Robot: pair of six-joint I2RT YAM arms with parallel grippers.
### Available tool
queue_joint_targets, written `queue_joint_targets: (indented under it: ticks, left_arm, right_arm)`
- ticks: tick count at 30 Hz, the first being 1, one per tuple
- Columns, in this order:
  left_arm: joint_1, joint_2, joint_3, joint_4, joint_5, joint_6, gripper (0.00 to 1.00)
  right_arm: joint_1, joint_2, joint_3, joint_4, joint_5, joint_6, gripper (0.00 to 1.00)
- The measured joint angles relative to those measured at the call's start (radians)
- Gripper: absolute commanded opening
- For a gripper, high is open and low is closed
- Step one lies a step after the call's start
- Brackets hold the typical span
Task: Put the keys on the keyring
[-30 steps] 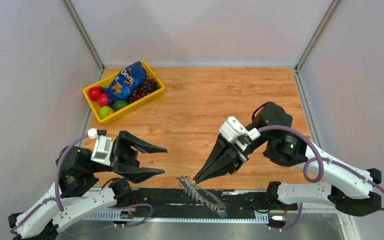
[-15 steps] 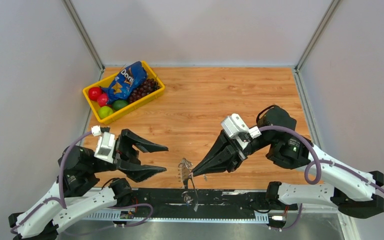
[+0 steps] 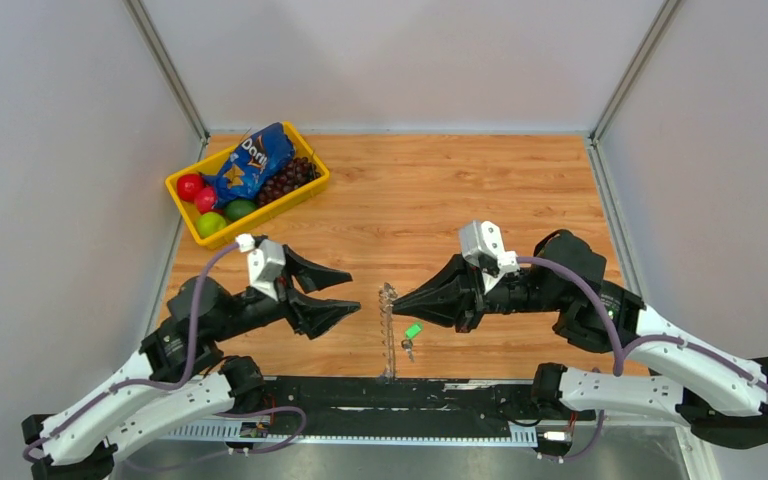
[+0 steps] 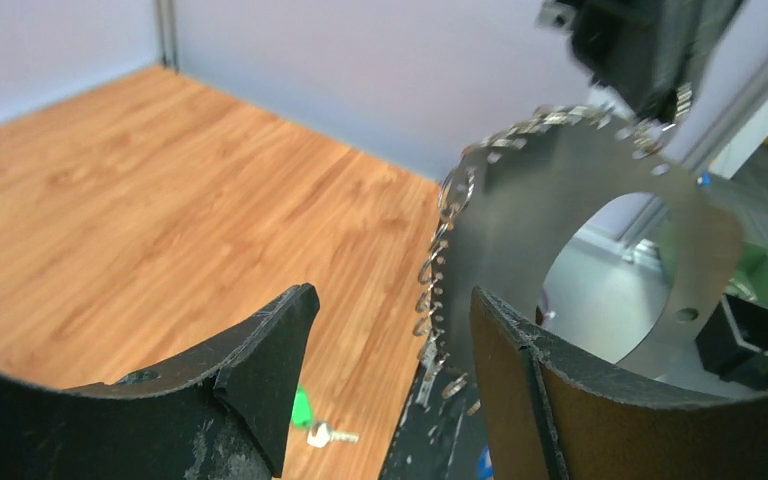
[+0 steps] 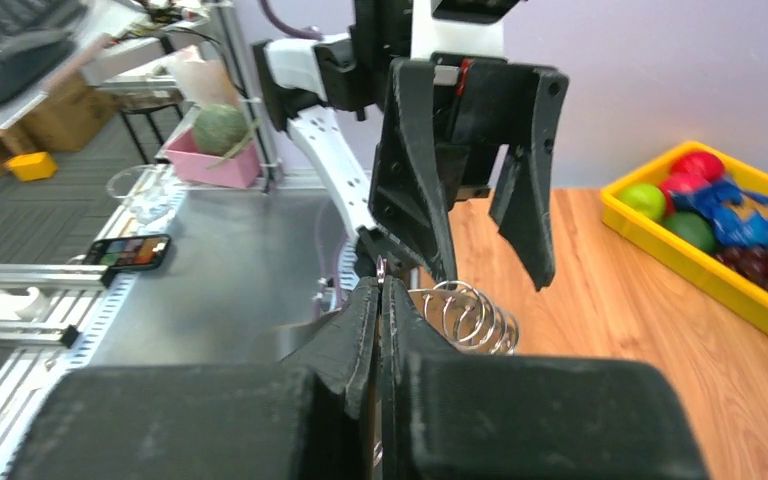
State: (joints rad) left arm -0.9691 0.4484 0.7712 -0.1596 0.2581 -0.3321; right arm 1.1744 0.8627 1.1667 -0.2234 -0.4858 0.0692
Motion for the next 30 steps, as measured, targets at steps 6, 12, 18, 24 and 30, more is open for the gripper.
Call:
queue_joint_targets:
  ticks: [6,12,18,24,30]
  left_arm:
    - [0.0,0.093,-0.116,0.032,-0.058,-0.021,0.68]
    - [0.0,0.197,-0.171,0.046,-0.167,-0.119,0.68]
    - [0.0,0.341,-0.173,0.049,-0.259,-0.269,0.71]
    - [0.0,0.488,-0.186,0.044,-0.275,-0.41,0.71]
    - [0.0,0.64,-0.199,0.059,-0.249,-0.523,0.71]
  right_arm:
    - [0.0,-0.049,-0.034,-0.094,0.155,-0.02,0.0]
    - [0.0,-0.138,-0.05,-0.166,0.286,-0.021,0.0]
    - [0.0,-0.2,-0.057,-0.208,0.401,0.0,0.0]
    - [0.0,-0.227,-0.057,-0.256,0.492,0.035,0.0]
    - [0.0,-0.214,-0.057,-0.297,0.559,0.049,0.0]
